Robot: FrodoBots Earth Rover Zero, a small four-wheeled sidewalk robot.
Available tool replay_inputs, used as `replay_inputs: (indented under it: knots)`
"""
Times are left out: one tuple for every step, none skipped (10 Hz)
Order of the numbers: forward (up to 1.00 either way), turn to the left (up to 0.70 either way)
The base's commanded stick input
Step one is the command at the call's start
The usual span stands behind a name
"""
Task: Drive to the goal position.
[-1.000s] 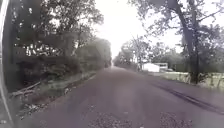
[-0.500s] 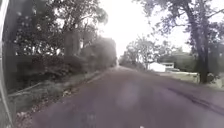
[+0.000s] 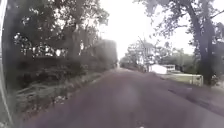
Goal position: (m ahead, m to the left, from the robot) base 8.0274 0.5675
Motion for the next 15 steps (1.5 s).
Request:
replay_inputs:
  knots:
    - [0.7,0.01]
    - [0.7,0.01]
    - [0.7,0.01]
    - [0.7,0.01]
    - [0.7,0.01]
    - [0.7,0.01]
    - [0.7,0.01]
    - [0.7,0.01]
    - [0.7,0.01]
    - [0.7,0.01]
    - [0.7,0.01]
    - [0.7,0.01]
    - [0.7,0.01]
    - [0.7,0.01]
    - [0.7,0.01]
